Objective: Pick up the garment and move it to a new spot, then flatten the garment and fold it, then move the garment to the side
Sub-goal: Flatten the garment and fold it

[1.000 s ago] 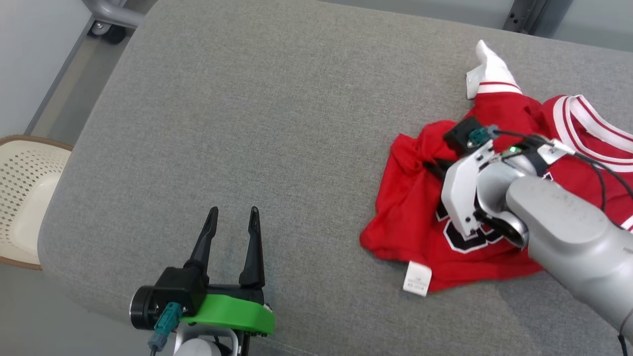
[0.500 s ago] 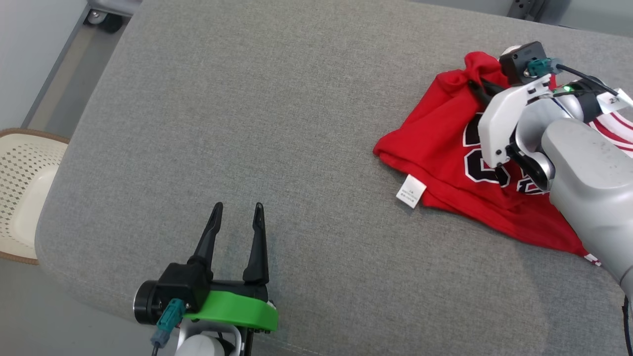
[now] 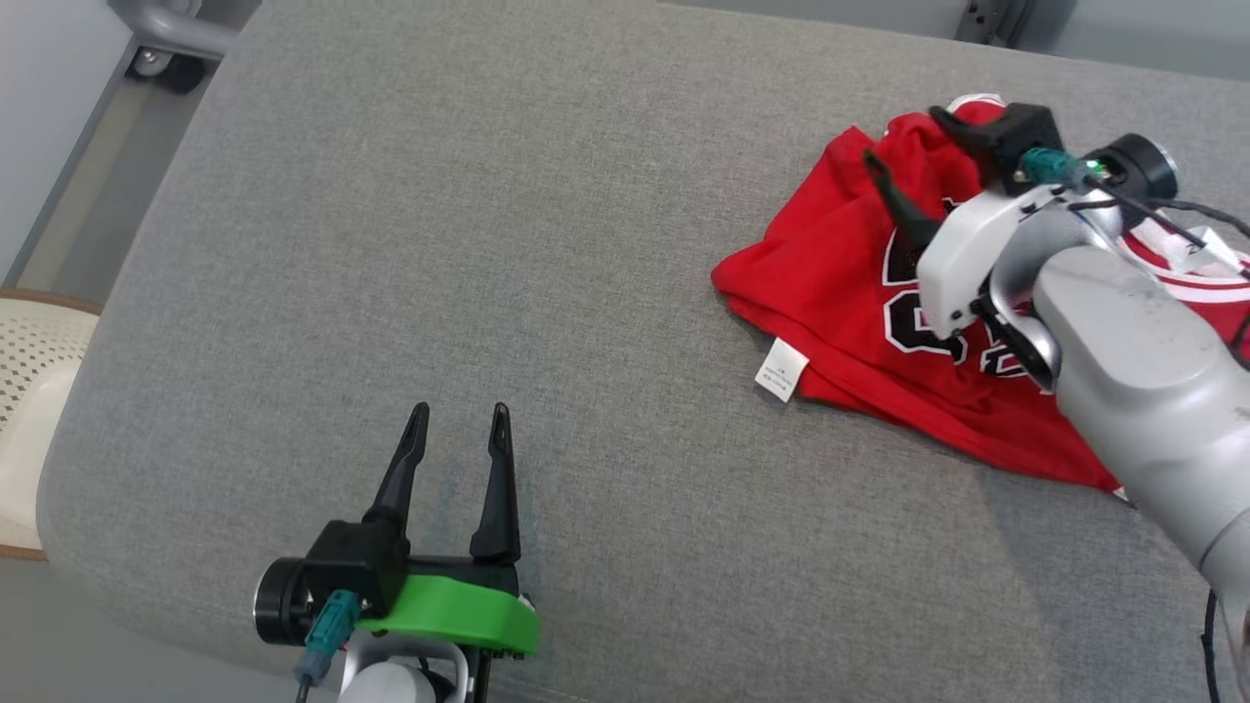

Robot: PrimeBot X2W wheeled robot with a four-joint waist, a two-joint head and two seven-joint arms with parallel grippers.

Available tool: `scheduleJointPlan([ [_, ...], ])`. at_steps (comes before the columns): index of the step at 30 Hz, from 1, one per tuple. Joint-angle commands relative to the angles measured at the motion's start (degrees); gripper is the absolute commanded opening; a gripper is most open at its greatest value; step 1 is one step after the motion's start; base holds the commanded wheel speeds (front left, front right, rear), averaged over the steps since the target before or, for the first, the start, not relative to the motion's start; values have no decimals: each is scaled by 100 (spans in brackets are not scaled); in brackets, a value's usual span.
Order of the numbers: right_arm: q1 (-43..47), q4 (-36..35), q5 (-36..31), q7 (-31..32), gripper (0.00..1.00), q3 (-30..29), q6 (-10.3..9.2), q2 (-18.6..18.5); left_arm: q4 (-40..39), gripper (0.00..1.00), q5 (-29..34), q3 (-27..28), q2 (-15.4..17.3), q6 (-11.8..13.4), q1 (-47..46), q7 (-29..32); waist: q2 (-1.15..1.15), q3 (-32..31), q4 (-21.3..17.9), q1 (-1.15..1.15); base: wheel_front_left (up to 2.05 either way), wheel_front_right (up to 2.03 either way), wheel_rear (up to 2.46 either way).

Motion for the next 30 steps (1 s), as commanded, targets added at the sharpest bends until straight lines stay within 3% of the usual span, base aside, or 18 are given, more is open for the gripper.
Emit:
scheduleJointPlan([
  [1,170,-185,14,-91,100,145,-8,20,21,100,40,29,15,-26,63,-2,0,-127,-111,0,0,0,0],
  [6,603,-978,87,-222,100,704,-8,-41,33,100,79,42,15,-57,125,-2,0,-223,-165,0,0,0,0],
  [11,878,-1228,-79,-255,100,1116,-8,-129,19,100,77,2,15,-87,112,-2,0,-201,-122,0,0,0,0],
  [21,727,-700,-711,-236,100,1259,-8,-43,9,100,-27,-75,15,-45,65,-2,0,-115,76,0,0,0,0],
  [30,511,34,-998,-260,100,746,-8,245,-22,100,-108,-116,15,0,13,-2,0,-50,220,0,0,0,0],
])
